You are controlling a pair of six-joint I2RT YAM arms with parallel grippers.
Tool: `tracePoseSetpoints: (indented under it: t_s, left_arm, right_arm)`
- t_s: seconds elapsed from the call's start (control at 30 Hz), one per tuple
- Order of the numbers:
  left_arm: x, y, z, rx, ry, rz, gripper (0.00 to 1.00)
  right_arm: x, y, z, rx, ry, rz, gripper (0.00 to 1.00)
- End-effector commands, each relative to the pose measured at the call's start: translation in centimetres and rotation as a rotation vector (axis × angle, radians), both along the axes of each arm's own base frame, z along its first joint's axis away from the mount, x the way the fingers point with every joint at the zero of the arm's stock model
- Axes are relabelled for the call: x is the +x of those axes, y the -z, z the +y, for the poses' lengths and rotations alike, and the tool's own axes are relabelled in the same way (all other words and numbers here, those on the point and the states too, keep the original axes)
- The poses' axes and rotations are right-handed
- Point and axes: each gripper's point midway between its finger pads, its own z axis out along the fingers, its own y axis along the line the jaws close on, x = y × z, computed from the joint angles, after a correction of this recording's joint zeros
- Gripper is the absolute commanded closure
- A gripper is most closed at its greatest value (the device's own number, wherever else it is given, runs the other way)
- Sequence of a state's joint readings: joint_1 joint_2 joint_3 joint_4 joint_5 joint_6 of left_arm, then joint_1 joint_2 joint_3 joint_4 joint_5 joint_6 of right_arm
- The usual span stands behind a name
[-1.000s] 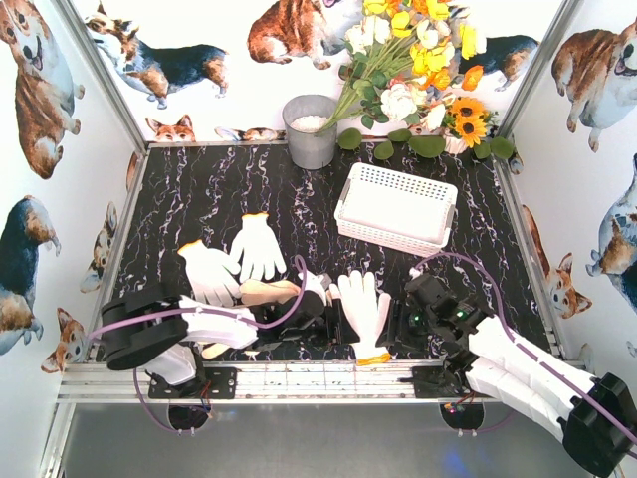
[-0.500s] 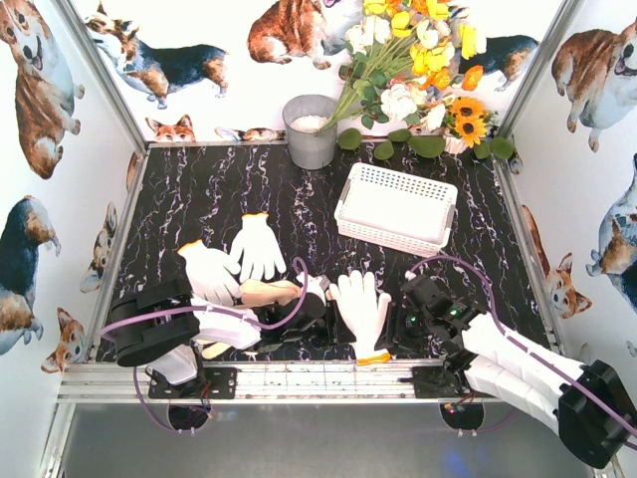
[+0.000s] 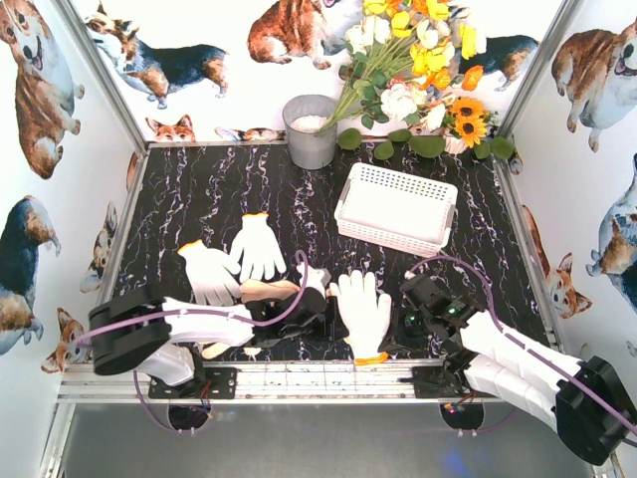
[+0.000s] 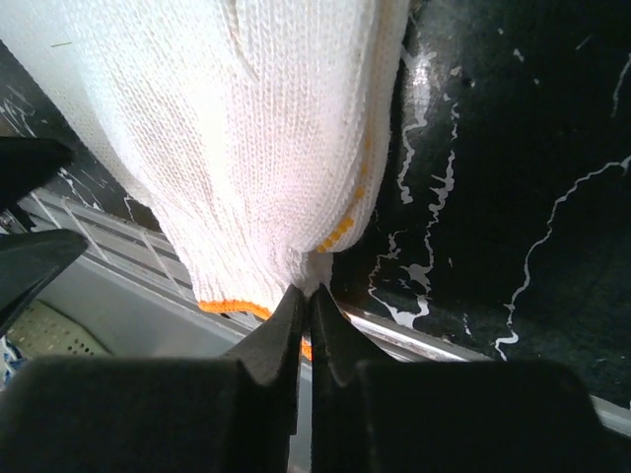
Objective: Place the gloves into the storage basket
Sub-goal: Move the glove to the center of the board, then pick up the glove from the center of the board.
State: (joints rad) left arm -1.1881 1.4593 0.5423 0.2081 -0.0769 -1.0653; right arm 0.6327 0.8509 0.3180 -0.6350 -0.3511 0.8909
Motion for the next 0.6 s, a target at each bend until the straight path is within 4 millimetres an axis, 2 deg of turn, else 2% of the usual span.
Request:
tracePoseSetpoints:
  t_s: [0.0,0.07,0.17,0.33,0.43,0.57]
  left_arm:
    - [1.5,-2.3,1.2,0.123,0.131,-0.238,0.53]
    - [1.5,-3.3,1.2,0.154,0.214,-0.359,0.5]
    - [1.3,-4.4,0.8,0.192,0.333,-0.517,0.49]
    - [0.6,-6.4,-0.1,0.178,0.416,-0.715,0.39]
    - [-0.1,-6.8,-0.6,0.213,0.454,-0.817,0.32]
    - [-1.9,-6.7,-1.8,0.253,0.528,-0.924,0.25]
  right_arm:
    - [1.0,-2.3,1.3,0.041,-0.007,-0.013,1.0]
    - [1.4,-3.0,1.7,0.051,-0.012,-0.011,1.0]
    - [1.8,-4.0,2.3,0.062,-0.019,-0.004,1.0]
    - [2.2,-4.1,2.2,0.013,-0.025,0.028,1.0]
    - [2.3,-4.1,2.5,0.008,-0.023,0.053,1.0]
    - [2.8,-4.4,3.2,0.025,-0.005,0.074,1.0]
